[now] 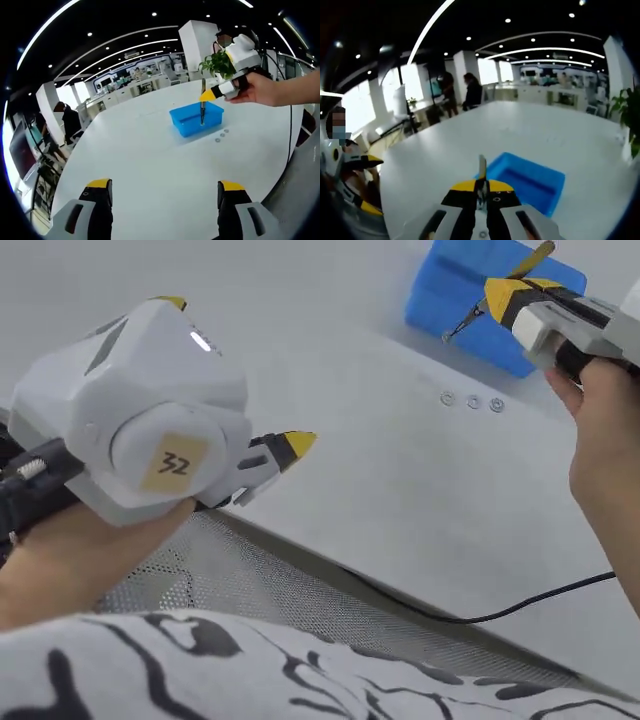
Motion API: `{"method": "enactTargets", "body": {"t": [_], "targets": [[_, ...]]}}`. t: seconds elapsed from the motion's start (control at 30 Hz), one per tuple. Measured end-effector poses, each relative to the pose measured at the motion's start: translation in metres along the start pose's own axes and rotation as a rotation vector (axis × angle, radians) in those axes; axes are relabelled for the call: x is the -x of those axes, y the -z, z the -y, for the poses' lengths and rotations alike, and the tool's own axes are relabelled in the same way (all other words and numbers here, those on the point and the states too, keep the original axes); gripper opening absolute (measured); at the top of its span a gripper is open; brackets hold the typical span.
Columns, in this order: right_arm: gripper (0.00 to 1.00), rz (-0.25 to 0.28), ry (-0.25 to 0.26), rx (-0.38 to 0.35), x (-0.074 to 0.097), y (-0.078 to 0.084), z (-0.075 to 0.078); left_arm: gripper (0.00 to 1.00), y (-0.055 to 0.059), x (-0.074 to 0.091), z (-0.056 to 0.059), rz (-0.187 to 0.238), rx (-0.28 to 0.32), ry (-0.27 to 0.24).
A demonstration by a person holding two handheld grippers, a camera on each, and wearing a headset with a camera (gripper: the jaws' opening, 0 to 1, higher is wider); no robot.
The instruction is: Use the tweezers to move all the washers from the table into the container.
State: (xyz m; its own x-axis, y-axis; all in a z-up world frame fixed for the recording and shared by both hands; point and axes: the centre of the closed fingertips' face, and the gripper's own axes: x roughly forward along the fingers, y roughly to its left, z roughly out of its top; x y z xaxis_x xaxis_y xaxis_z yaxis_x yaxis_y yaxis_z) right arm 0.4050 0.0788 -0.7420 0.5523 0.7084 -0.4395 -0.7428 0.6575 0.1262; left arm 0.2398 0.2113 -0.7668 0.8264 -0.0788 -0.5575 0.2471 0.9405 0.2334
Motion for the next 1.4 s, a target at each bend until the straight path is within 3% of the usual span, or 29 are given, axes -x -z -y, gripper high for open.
{"method": "enactTargets", "body": {"t": [0.23,0.47,0.6,0.87,1.4], "targets": [[0.03,0.047,-0.003,0.036,-0.004,-0.023,-0.002,0.88,0.001,0.000,0.001,-0.008,-0.005,0.003],[0.03,0.081,0.030,0.029,-0.014,-0.034,0.013,0.88,0.001,0.001,0.001,-0.011,-0.008,0.001],[0.03,0.062,0.065,0.071,-0.031,-0.025,0.025,0.88,0.001,0.000,0.002,-0.016,-0.011,0.003],[0.03,0.013,0.052,0.106,-0.051,-0.007,0.028,0.87,0.003,-0.001,0.001,-0.023,-0.007,-0.003],[0.03,-0.051,0.073,0.105,-0.065,0.011,0.035,0.87,0.005,-0.002,0.001,-0.031,-0.011,0.002]]}}
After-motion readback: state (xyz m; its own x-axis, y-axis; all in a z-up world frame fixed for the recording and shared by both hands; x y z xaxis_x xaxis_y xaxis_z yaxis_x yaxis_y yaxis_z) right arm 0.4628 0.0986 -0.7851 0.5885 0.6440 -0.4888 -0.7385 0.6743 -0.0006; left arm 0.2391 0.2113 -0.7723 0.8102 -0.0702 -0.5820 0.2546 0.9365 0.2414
